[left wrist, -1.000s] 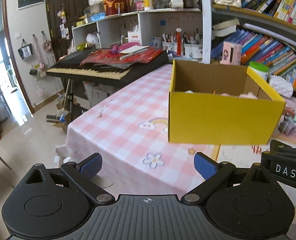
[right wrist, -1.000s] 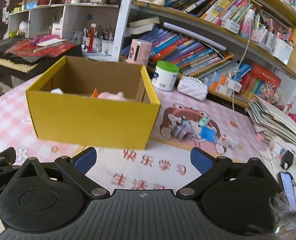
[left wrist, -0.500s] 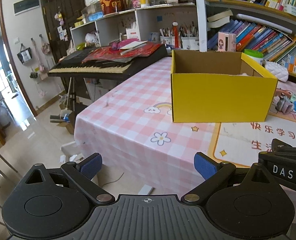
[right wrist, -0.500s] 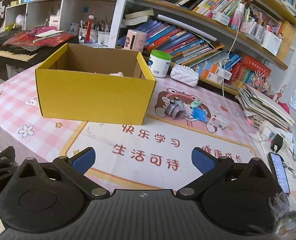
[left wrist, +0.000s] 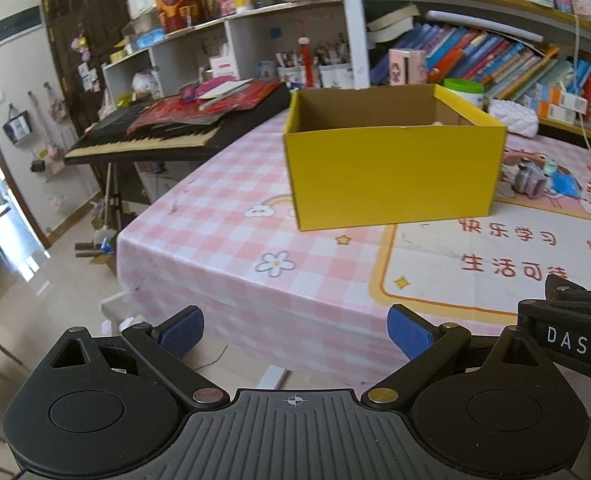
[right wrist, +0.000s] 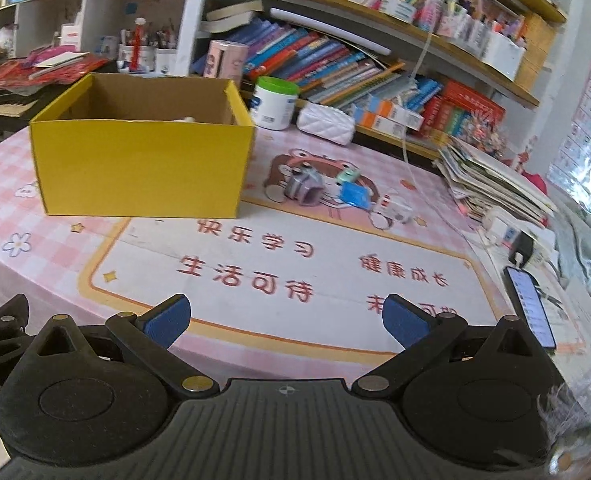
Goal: Organize objects
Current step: 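Withdraw both grippers from the box back toward the items on the mat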
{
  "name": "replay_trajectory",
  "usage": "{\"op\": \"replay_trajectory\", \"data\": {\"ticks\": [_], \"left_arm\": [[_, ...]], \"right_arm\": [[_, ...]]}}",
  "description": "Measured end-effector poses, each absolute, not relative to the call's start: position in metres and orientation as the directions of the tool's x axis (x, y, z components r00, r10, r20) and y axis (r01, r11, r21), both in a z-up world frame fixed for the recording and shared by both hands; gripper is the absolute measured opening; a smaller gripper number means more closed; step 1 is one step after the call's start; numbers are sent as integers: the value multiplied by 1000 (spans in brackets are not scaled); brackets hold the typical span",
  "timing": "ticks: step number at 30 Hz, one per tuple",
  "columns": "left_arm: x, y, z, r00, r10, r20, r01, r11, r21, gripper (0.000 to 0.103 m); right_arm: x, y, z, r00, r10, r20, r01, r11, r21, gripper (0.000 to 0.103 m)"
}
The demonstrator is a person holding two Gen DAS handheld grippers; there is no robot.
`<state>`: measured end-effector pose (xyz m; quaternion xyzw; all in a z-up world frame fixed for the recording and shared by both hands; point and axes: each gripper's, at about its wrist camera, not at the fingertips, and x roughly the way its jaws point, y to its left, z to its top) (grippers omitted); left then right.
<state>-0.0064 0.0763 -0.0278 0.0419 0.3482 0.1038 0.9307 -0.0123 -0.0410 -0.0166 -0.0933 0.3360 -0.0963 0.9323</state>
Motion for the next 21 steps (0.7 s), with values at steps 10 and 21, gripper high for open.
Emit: {"op": "replay_trajectory", "data": {"ticks": [10,21], "left_arm": [[7,52,-29,750,161,-641,-77,985,157,100],[28,16,-30,756,112,-644,-6,986,165,100]], "right_arm": [[-9,-67,-18,730,-306,-611,199,951,-238,103],[4,-104,-19,701,-356,-618,267,935,-236,103]]}}
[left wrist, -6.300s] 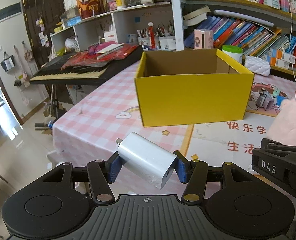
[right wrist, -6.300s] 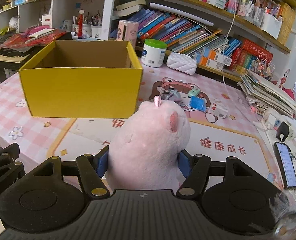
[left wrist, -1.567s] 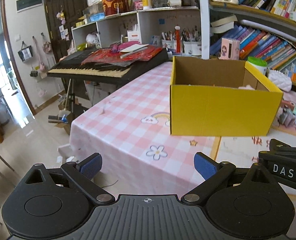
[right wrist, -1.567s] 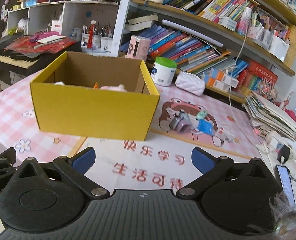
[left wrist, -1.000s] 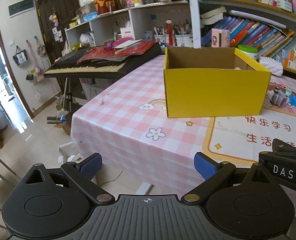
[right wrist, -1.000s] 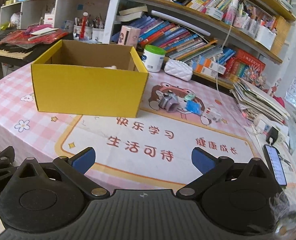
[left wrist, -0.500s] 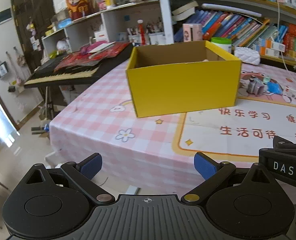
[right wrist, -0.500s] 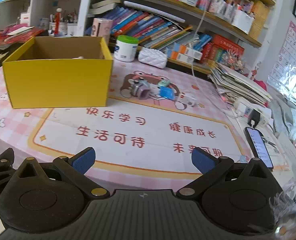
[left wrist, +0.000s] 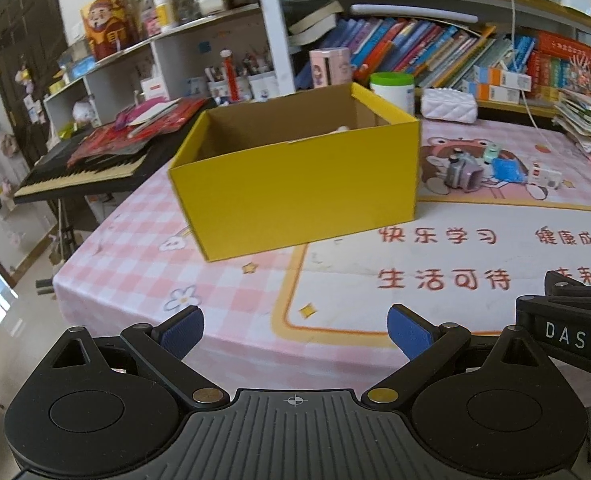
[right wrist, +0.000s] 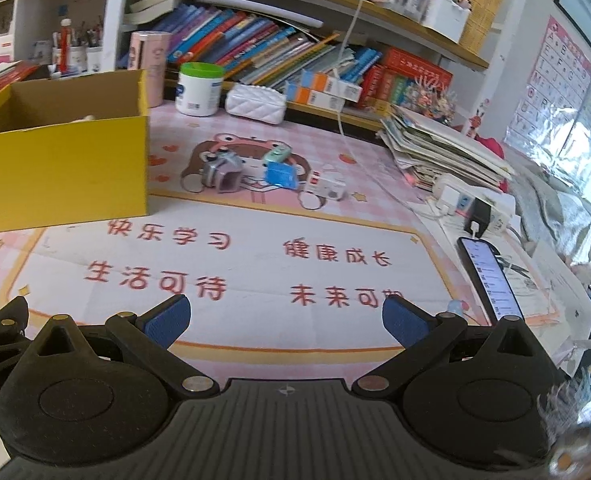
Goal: Organize objects
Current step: 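Withdraw both grippers from the box back toward the items on the mat, then move the right gripper toward the white red-labelled box on the mat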
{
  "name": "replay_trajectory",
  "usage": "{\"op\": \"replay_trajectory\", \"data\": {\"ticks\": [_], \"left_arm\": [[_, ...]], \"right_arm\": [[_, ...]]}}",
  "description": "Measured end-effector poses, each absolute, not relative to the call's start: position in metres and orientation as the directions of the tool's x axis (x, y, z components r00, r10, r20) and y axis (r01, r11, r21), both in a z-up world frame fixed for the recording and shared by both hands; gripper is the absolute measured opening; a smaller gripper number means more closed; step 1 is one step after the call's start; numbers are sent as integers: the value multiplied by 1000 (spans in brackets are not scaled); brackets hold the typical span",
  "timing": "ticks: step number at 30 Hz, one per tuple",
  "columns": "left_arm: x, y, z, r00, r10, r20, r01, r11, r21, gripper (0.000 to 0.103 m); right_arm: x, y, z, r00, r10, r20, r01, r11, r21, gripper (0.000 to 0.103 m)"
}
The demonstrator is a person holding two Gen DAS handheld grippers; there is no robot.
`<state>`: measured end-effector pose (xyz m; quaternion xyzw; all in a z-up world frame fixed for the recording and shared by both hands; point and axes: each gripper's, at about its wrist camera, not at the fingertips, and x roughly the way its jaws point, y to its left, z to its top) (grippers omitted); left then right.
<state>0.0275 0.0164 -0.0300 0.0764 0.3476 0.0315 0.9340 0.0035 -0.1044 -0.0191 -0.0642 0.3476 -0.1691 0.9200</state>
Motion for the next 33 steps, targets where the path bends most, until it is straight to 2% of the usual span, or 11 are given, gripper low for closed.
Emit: {"op": "replay_trajectory", "data": {"ticks": [20,33], "left_arm": [[80,-52,-36,733,93,-674,17,988,155,100],[116,-93,-39,715,116,-689,-16,989,149,100]], "right_arm": [[60,-177,-23,669,-370,-644,274,929,-248,103],[106,-222,-28,668,-325,-669,225,946,-234,103]]}}
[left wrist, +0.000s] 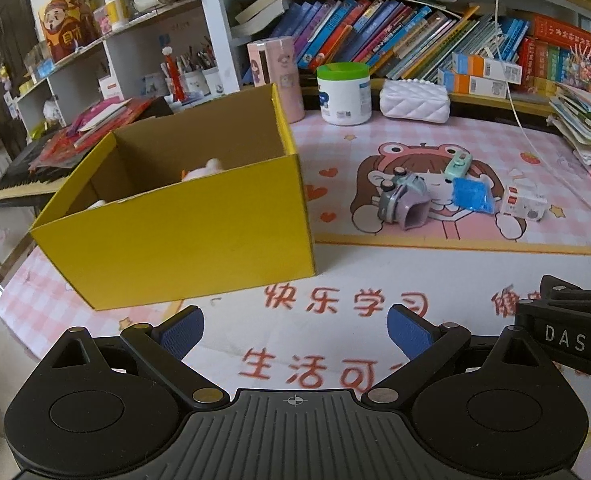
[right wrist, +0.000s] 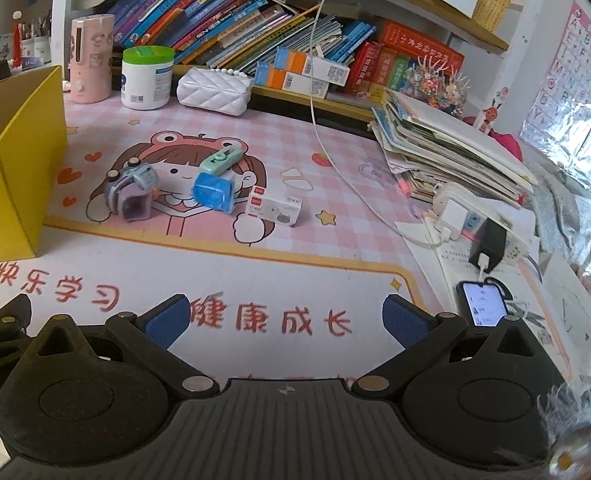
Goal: Organize objects
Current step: 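Move the right gripper toward the white red-labelled box on the mat, then grasp the white red-labelled box with the right gripper while the left gripper grasps the grey toy car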
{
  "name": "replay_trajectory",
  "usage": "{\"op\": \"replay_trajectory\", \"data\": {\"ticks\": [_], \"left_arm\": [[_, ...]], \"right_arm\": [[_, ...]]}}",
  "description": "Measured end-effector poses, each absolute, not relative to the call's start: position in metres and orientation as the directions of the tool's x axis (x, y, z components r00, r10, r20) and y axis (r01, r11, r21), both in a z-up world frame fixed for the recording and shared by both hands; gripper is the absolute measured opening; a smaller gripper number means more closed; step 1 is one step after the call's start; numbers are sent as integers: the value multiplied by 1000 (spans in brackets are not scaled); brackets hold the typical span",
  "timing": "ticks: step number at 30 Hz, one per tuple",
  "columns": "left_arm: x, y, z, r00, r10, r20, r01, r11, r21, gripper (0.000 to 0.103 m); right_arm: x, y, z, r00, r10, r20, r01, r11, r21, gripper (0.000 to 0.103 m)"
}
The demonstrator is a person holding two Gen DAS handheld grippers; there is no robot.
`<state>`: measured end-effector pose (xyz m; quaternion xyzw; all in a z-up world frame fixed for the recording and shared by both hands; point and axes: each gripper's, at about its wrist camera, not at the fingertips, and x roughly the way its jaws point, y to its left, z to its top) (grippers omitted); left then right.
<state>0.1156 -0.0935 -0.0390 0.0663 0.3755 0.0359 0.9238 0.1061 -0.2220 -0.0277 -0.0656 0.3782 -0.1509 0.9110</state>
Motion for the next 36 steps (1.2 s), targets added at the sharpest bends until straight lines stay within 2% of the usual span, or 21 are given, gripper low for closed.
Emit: {"op": "replay_trajectory", "data": {"ticks": [15,18,22,28,36], "left_arm": [[141,-141,-43,701,135,-700,-37,988,153,100],[145,-149,-41,712,114,-693,-21,990,141,100],[149,-159,-40,733,80,-676,5,992,123,100],[158,-168,-42,739,66,-671,21,992,122,100],[161,-172,-48,734,82,-674,23,989,145,99]], "right_arm": [[142,-275,-38,666,-264,-698,185,965,-188,103],[149,-284,-40,669,-245,-702,176,969,-171,100],[160,-297,-42,690,-207,-693,165,978,-128,88],[193,-317,-50,710,-154,-688,163,985,-53,77],[244,-332,-70,674,-81,-734,164,986,42,72]]}}
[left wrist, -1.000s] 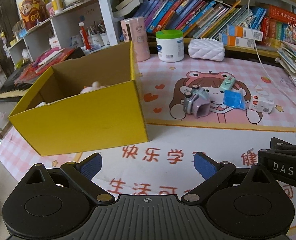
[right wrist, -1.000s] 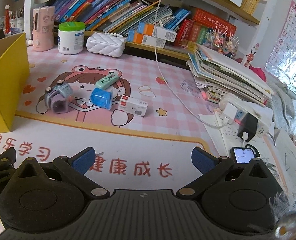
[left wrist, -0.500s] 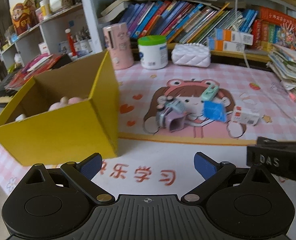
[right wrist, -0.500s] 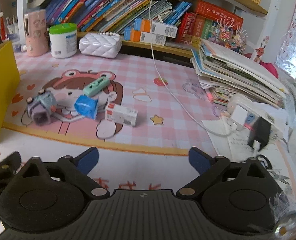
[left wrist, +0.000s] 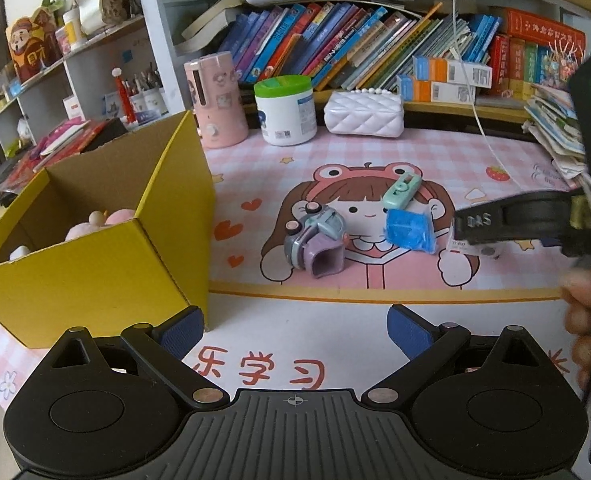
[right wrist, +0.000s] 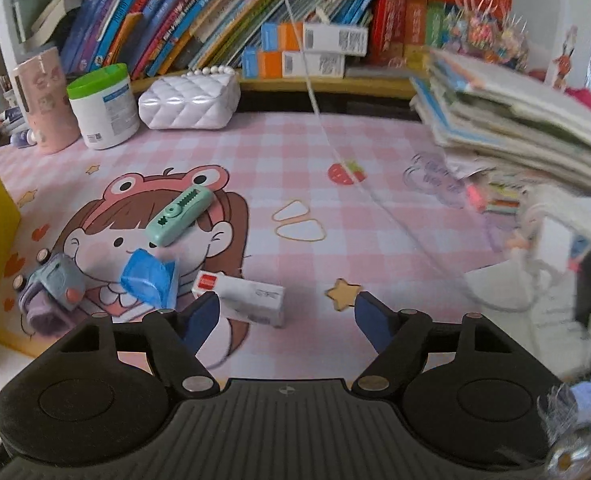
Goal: Organize objects
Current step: 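Grasp the white red-labelled box with the right gripper while the left gripper grasps the grey toy car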
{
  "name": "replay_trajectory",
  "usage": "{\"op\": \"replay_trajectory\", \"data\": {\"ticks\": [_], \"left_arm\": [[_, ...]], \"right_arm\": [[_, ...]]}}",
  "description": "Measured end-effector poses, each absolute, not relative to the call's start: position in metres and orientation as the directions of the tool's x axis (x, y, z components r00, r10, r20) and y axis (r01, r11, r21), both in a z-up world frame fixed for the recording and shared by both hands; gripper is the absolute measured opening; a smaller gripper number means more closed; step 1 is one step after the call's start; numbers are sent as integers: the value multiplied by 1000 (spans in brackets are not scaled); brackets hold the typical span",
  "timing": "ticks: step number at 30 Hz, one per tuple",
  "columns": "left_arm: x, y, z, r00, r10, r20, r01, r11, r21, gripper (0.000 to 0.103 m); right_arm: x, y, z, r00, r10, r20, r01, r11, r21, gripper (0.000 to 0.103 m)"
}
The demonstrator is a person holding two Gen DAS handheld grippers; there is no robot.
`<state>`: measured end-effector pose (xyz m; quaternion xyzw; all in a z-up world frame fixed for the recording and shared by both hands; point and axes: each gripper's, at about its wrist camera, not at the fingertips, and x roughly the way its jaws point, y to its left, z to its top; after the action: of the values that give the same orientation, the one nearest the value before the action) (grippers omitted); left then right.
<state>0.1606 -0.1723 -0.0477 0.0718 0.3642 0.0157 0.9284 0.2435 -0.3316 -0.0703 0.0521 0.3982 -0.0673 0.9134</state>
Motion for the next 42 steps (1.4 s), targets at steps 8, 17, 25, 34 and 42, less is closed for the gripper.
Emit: {"op": "replay_trajectory", "data": {"ticks": [8,17,25,34,42], "left_arm": [[162,-176,-45,744,73,-664,33,989,146,99],[173,-195,-44,760,8,-650,91,989,119,99],[197,-198,-48,765,11,-644,51,996,78,96],[234,-196,-63,733,95,-673,-42,995,94,88],[266,-196,-79,712,121,-692,-32,990,140,85]], "right_arm": [[263,-328,-87,653,-58,-755,133,990,39,34],[244,-351,-72,691,-49,-721,135,989,62,14],[212,-366,-66,703,-56,-709,135,989,56,14],[202,-369,-75,677,-39,-735,101,994,40,14],[208,-370,-82,656,-39,-754,84,996,21,14]]}}
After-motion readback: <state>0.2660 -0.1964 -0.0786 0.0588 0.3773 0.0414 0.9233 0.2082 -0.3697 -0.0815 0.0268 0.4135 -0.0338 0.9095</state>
